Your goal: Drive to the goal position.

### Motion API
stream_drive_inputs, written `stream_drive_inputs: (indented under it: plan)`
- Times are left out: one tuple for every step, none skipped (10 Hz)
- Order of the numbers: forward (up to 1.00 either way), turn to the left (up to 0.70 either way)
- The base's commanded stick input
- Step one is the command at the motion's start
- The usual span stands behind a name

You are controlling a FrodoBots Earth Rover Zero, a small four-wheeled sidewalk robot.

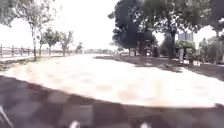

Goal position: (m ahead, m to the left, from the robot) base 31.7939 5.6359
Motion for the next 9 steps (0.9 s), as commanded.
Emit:
stream_drive_inputs:
  plan:
    - [1.00, 0.00]
    - [1.00, 0.00]
    - [1.00, 0.00]
    - [1.00, 0.00]
    - [1.00, 0.00]
    - [1.00, 0.00]
    - [1.00, 0.00]
    - [1.00, 0.00]
    - [1.00, 0.00]
